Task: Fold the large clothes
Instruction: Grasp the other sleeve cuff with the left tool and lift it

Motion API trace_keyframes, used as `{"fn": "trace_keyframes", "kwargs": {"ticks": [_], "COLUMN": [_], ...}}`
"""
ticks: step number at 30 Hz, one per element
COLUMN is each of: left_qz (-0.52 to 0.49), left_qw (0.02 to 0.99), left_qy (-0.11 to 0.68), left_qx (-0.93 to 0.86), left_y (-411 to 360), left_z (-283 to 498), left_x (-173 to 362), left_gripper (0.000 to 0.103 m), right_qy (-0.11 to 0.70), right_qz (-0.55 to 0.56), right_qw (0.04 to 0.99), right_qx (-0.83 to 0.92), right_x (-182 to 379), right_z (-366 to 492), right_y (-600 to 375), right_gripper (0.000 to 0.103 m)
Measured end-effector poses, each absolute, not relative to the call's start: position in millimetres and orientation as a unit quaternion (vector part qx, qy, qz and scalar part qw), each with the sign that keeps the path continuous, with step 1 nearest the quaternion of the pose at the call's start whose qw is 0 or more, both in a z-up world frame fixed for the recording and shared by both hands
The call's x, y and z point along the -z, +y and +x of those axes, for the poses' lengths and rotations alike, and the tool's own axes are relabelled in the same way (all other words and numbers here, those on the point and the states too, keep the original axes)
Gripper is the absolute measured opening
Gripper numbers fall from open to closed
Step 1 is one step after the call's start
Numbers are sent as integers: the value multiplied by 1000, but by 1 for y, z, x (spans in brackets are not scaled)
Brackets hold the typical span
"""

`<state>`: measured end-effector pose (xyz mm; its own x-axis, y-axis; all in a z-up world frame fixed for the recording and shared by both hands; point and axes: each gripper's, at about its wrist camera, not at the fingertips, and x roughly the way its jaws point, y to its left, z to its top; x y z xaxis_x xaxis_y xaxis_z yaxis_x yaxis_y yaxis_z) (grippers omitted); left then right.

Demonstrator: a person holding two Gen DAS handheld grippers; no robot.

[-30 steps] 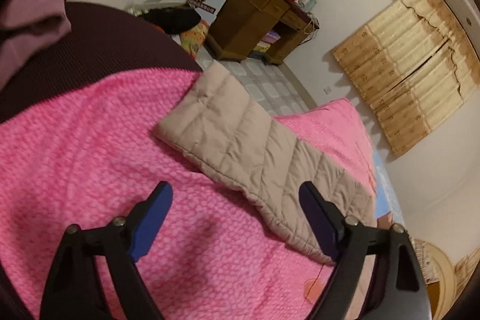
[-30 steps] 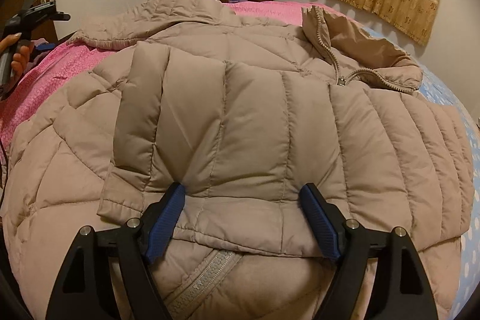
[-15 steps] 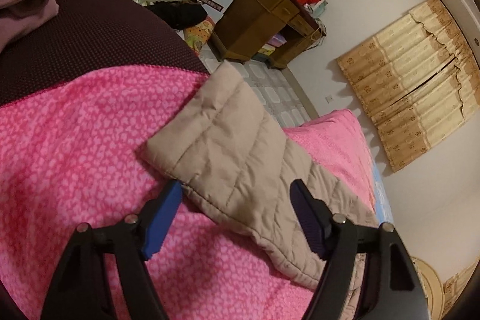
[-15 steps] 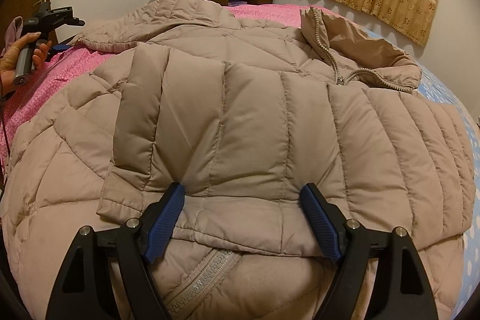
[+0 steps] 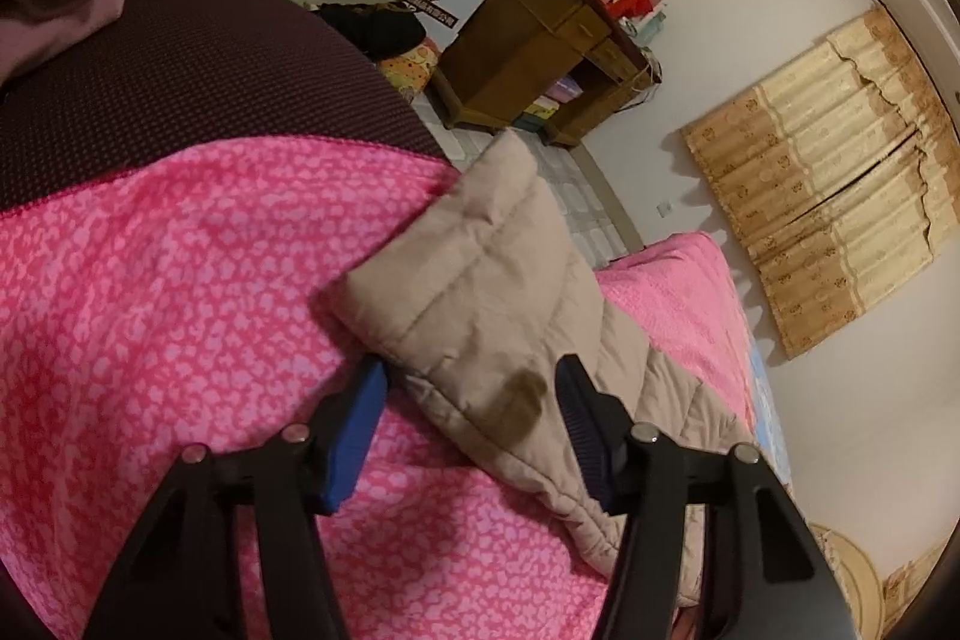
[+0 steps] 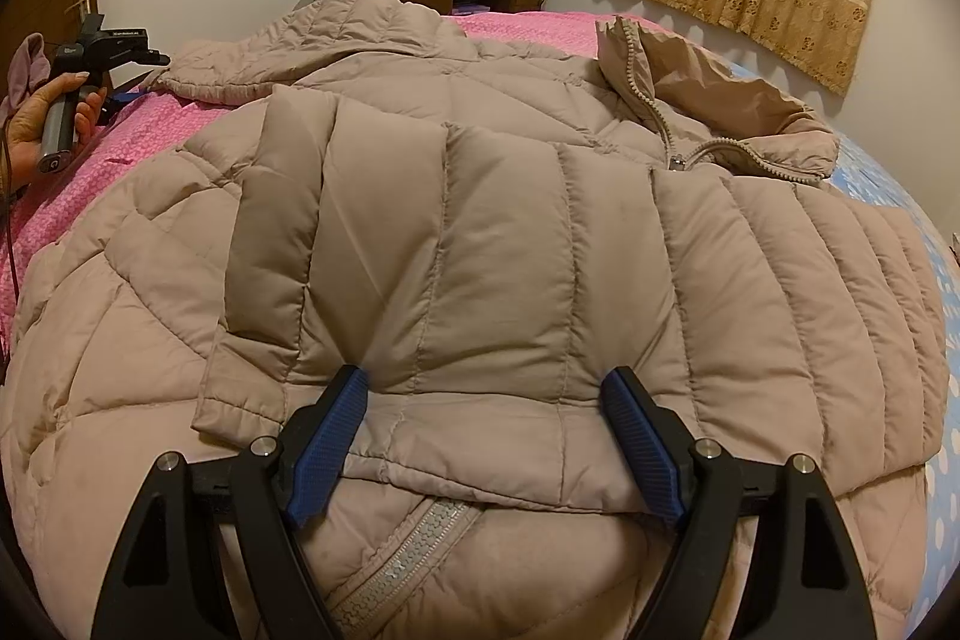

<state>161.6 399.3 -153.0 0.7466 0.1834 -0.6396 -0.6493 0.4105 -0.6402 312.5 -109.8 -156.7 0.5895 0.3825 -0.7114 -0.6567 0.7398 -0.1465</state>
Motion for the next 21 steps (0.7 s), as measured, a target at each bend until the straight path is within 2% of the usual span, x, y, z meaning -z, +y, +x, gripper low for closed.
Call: {"fn": "trace_keyframes", "kwargs": {"ticks": [3,8,11,12,13,15,21], "left_qz": [-492,-491,-490,-488,-482,-471,-480], "left_qw": [798,806,807,808,813,819,823], "left_qy": [233,222,217,215,212,217,207], "left_qx": [-258,-244,-249,-250,-249,-245,-221], "left_y": [401,406,409,410,411,414,419], "left_z": [152,155,155,155,154,153,145], "left_x": [155,158,160,159,158,158,157], "left_gripper": [67,65,54,45,28,15,11], "right_qy": [339,339,338,338,337,337,337], "right_qz": [-202,-202,-202,-202,-201,-201,-201], "right_qw": [869,870,870,871,871,872,872], "right_qx": [-297,-296,-296,-295,-294,-292,-292], "right_x": [157,157,157,157,157,157,157], "right_z": [312,312,312,312,311,311,311], "right_y": [-109,-109,-110,-110,-109,-108,-108], "right_gripper": [82,82,82,82,82,82,82]}}
